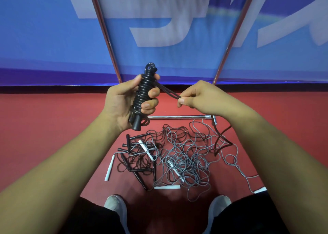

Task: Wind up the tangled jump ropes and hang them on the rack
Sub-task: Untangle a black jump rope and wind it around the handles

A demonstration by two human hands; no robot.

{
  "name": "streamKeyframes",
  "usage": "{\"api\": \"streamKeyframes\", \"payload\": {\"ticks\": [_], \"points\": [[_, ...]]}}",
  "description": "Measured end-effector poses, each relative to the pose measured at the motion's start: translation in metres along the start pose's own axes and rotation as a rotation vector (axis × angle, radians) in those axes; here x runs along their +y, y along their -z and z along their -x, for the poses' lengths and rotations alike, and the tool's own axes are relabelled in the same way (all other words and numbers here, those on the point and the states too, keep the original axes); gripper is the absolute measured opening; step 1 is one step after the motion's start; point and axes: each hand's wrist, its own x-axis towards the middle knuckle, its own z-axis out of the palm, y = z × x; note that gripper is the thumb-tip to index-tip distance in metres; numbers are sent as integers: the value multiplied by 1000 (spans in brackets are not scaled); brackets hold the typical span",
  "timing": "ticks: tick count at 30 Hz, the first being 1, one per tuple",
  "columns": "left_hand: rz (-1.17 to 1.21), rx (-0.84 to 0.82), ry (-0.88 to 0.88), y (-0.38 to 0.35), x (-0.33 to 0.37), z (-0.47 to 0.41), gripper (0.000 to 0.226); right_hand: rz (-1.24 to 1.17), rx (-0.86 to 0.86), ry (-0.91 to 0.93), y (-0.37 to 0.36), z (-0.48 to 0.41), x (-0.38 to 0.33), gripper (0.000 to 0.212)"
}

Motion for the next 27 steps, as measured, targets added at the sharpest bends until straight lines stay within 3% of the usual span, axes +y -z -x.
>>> {"api": "streamKeyframes", "payload": {"ticks": [2, 8, 15, 17, 21, 24, 27], "points": [[-65, 45, -17, -3, 3, 0, 36, -24, -5, 5, 1, 0, 0, 17], [-471, 451, -85, 4, 7, -5, 6, 0, 0, 100, -3, 3, -12, 21], [-975, 648, 145, 6, -4, -6, 22, 167, -98, 234, -12, 7, -15, 38], [-1274, 624, 173, 10, -9, -6, 29, 199, -119, 229, -13, 9, -14, 34], [-1716, 413, 148, 10, -12, -10, 30, 189, -31, 252, -12, 4, -9, 23], [-1921, 226, 220, 13, -13, -10, 40, 156, 6, 252, -17, 2, -8, 13], [-1976, 105, 223, 13, -11, -8, 46, 115, 65, 232, -18, 0, -8, 7]]}}
